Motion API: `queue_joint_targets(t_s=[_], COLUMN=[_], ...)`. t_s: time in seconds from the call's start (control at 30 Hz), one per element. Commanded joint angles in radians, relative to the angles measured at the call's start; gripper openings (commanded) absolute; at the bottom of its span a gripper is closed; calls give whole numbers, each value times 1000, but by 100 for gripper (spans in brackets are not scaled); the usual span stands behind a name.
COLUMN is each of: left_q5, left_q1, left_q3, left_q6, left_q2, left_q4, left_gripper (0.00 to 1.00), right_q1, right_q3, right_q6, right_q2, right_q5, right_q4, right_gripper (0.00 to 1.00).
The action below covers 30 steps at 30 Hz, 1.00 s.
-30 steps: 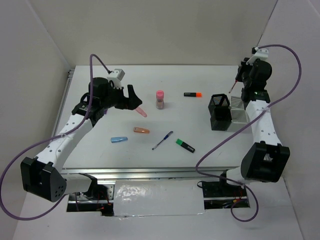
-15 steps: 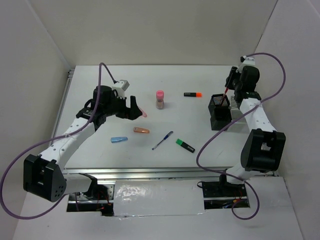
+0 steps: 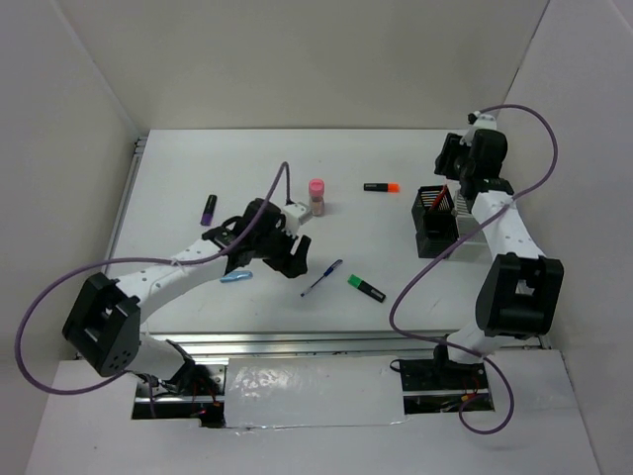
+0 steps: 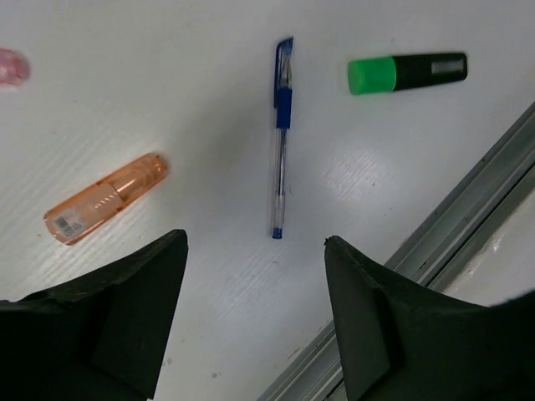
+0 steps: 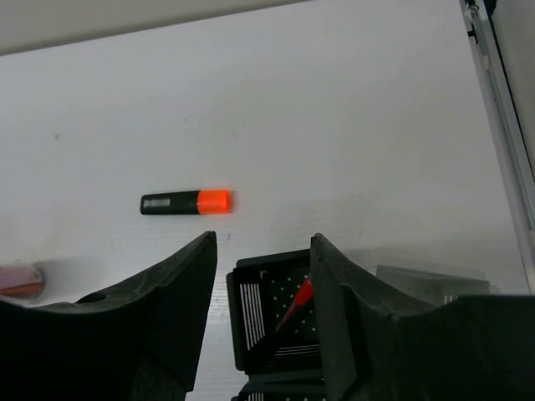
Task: Sort the stationery into containers
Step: Place the pen in the storage box, then pick up the pen from the center of the board.
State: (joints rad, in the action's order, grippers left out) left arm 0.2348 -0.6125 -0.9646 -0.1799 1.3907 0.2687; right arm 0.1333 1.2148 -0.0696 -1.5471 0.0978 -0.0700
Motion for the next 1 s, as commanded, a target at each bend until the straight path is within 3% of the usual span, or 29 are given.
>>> queue_joint_targets(t_s=[0.0, 0.37, 0.53, 0.83, 0.97], left_q5=[-80, -143, -172, -190, -157], left_q1=[-59, -159, -182, -188, -190], left_q3=[-32, -177, -229, -227, -210], left_q6=[48, 77, 89, 92, 92], left_q2=[62, 307, 386, 498, 489], left_q4=[12, 53, 104, 139, 133], left_gripper=[76, 58, 44, 40, 26], right_q1=[6, -12, 3, 11, 3], right_q3=[95, 77, 81, 71, 71], right_q6=[-42, -68, -78, -88, -98], right_q2=[85, 329, 352, 372, 383], right_q5=[49, 164, 178, 197, 204], right_q4=[-51, -232, -261, -269, -275], right_gripper=[56, 56, 56, 55, 54])
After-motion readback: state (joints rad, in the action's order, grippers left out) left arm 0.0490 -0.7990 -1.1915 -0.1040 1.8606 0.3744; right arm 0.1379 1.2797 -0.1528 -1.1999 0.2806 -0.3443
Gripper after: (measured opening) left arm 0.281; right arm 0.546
